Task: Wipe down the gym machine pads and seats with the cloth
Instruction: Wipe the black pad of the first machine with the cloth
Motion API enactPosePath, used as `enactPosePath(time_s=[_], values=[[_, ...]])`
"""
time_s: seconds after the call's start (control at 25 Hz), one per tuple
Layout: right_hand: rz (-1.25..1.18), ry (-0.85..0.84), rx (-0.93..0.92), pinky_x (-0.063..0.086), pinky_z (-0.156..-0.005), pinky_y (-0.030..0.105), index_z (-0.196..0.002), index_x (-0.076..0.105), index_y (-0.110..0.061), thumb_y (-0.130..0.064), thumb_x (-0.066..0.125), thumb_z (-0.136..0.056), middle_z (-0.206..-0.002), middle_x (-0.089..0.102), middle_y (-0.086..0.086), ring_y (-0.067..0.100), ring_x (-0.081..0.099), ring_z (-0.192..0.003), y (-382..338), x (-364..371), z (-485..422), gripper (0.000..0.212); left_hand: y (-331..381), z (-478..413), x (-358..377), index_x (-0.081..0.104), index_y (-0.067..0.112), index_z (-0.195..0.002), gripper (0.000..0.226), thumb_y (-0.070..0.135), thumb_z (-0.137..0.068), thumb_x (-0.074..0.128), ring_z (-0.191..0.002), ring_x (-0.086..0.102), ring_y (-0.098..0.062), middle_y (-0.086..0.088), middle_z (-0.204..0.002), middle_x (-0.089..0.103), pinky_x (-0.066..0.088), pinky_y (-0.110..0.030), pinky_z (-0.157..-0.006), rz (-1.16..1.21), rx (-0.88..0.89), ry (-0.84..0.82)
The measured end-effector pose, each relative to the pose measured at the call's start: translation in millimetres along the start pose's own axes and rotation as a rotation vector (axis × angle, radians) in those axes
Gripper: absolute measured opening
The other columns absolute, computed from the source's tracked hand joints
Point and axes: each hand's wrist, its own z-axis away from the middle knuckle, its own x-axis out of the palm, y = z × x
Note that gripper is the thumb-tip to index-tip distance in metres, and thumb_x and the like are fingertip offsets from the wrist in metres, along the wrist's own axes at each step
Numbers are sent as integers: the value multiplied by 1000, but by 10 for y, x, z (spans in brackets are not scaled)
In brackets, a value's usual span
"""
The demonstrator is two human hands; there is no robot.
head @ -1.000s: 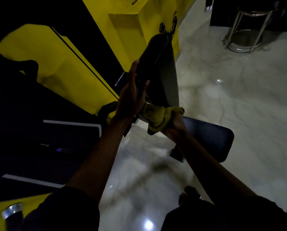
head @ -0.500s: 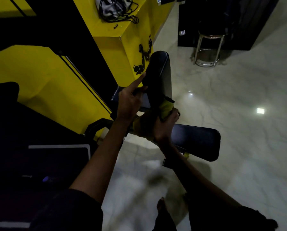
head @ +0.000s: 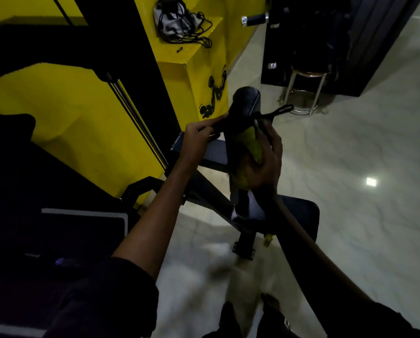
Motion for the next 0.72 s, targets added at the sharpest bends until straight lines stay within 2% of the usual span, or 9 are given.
enactPosePath(time_s=[0.08,0.16,0.24,0.36,0.4,0.48,0.56,0.6,0.72], values=[[125,-75,-72,27,-112,23,-140,55,-9,-37,60,-97,-145,47,17,32,42,-137,-34,-3,-153,52,-26,53,-12,60,-8,-126,40,-11,-96,36,-108,66,-8,-15,-126,64,55,-28,-91,4,10,20],[168,-126,-180,30,-106,28,-135,60,-16,-29,64,-93,-140,54,10,30,43,-136,-128,-15,-362,44,3,48,-10,58,-11,-127,36,-9,-97,37,-100,68,-5,-18,-123,64,55,-24,-87,-7,7,36],[187,-154,-264,33,-100,35,-127,65,-18,-29,58,-93,-132,60,5,26,47,-132,-83,-22,-485,36,39,67,14,56,-8,-127,34,-8,-99,39,-98,69,-5,-21,-124,62,54,-22,-85,-11,2,50],[115,-153,-32,36,-106,45,-125,67,-17,-28,54,-93,-131,61,7,22,48,-129,74,-42,-784,36,40,114,51,56,-5,-129,32,-5,-99,45,-113,65,-15,-18,-129,61,53,-31,-98,-20,25,26],[97,-168,21,34,-108,45,-124,67,-16,-28,54,-92,-132,61,7,21,47,-129,81,-55,-855,37,39,134,76,57,-6,-129,31,-3,-99,48,-117,63,-18,-18,-130,61,51,-35,-101,-31,37,33],[146,-219,-91,30,-105,33,-122,68,-15,-28,53,-91,-129,62,7,17,46,-126,40,-91,-843,38,31,164,154,57,-9,-129,32,-3,-99,49,-117,63,-17,-21,-130,60,52,-30,-99,-43,6,92],[184,-303,-291,28,-96,31,-120,69,-13,-31,53,-90,-125,64,8,18,47,-123,21,-115,-787,38,25,183,225,55,-12,-129,32,-5,-98,49,-112,64,-16,-27,-129,60,53,-23,-93,-43,-6,172],[187,-337,-306,28,-96,32,-120,68,-13,-32,52,-90,-125,65,7,19,48,-123,54,-122,-834,39,13,184,234,55,-11,-129,32,-4,-98,50,-113,64,-19,-27,-128,60,53,-24,-94,-42,-9,196],[183,-347,-153,29,-99,35,-121,68,-13,-32,50,-90,-128,63,5,21,49,-126,234,-81,-1148,40,-3,211,270,59,-3,-129,33,4,-98,54,-122,61,-23,-18,-130,63,49,-40,-104,-71,29,183]])
